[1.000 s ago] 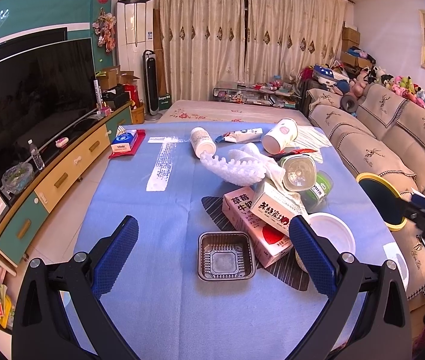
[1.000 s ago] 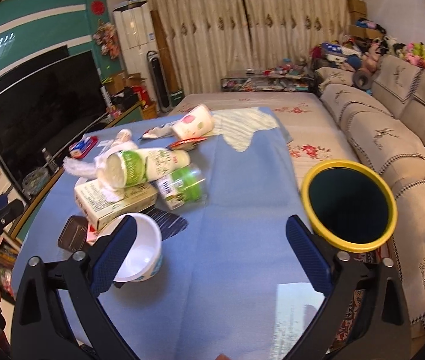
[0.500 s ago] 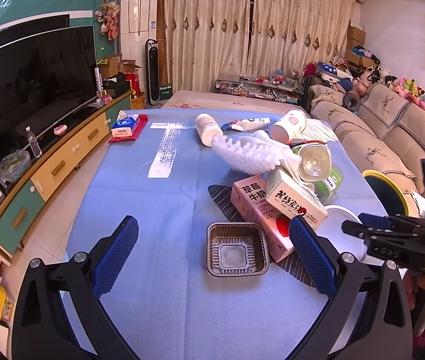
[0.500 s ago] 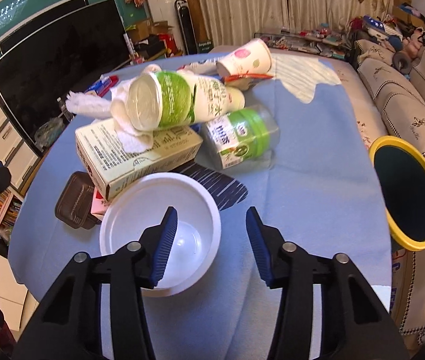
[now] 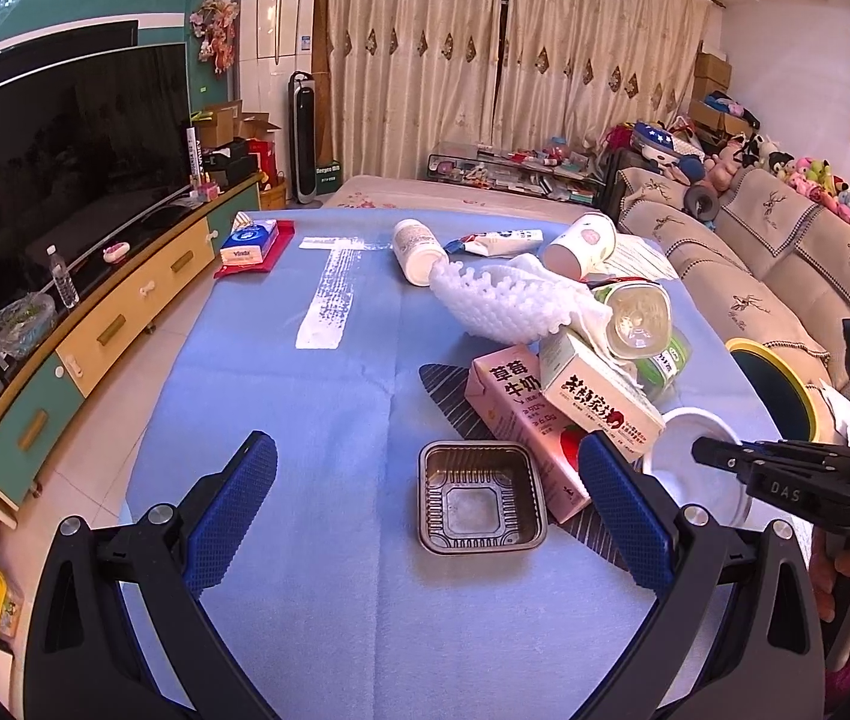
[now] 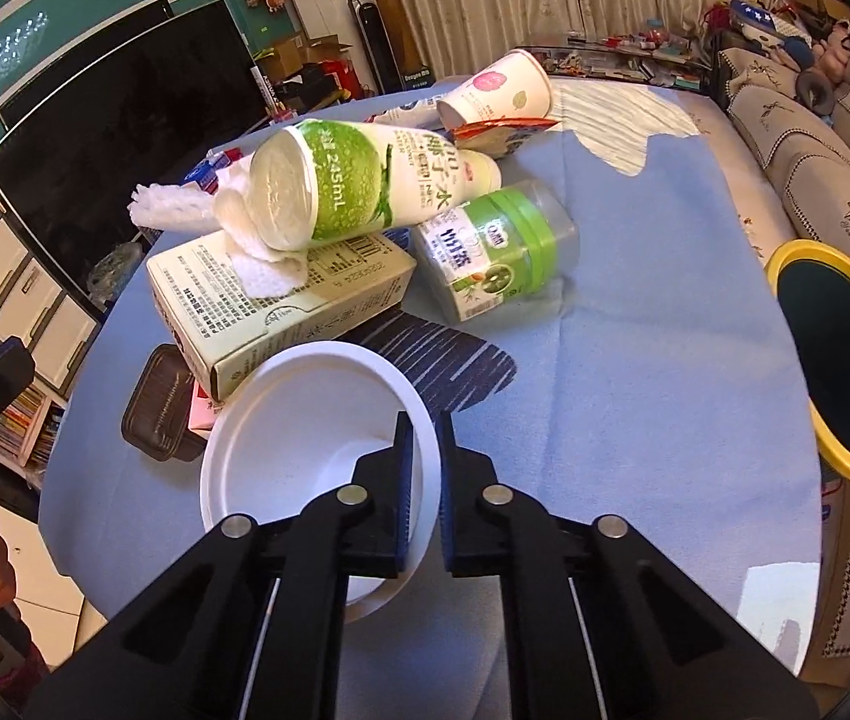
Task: Collect trash
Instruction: 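Carry the white bowl with the right gripper into the yellow-rimmed bin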
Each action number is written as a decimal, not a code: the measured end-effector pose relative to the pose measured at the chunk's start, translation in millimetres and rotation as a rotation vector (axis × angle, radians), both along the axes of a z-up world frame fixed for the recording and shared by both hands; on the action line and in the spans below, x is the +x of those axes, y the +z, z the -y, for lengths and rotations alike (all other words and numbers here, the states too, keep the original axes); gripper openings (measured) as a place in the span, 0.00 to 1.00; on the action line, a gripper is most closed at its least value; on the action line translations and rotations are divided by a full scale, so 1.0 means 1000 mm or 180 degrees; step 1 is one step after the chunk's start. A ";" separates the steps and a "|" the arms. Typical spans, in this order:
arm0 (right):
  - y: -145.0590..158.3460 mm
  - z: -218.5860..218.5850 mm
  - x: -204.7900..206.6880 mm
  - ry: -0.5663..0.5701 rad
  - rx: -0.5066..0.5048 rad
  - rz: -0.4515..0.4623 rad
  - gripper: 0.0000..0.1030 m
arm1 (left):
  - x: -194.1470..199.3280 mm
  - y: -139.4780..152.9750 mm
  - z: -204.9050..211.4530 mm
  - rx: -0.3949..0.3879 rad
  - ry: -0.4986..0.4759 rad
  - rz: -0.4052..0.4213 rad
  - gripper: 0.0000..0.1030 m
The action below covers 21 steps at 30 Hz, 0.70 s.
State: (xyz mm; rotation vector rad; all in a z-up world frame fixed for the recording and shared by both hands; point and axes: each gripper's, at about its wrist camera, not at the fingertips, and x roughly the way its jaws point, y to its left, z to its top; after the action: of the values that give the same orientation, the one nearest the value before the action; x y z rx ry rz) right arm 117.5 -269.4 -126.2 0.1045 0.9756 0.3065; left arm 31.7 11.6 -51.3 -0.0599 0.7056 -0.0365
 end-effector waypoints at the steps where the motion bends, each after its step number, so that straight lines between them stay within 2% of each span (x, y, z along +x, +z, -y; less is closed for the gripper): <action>1: 0.003 0.007 -0.001 -0.0018 0.0051 0.0010 0.07 | 0.001 0.001 0.002 0.0006 -0.0014 0.0008 0.96; 6: 0.022 0.048 -0.004 -0.0242 0.0227 0.0146 0.07 | 0.003 0.003 0.009 0.0024 -0.0064 0.0017 0.96; 12: 0.039 0.151 0.021 -0.1098 0.0086 0.0388 0.07 | 0.010 0.002 0.026 0.0042 -0.0168 0.0006 0.96; 16: 0.016 0.223 0.060 -0.1683 -0.0203 0.0217 0.07 | 0.017 -0.003 0.040 0.0038 -0.0224 -0.0047 0.96; 21: -0.047 0.268 0.109 -0.1900 -0.0728 -0.0336 0.07 | 0.029 -0.009 0.051 0.0056 -0.0212 -0.0126 0.96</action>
State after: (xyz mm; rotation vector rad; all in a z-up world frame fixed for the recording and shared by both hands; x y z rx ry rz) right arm 226.5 -537.4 -172.9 0.1981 1.0308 -0.3610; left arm 61.1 -39.0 -60.0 -0.0203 0.7475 -0.0932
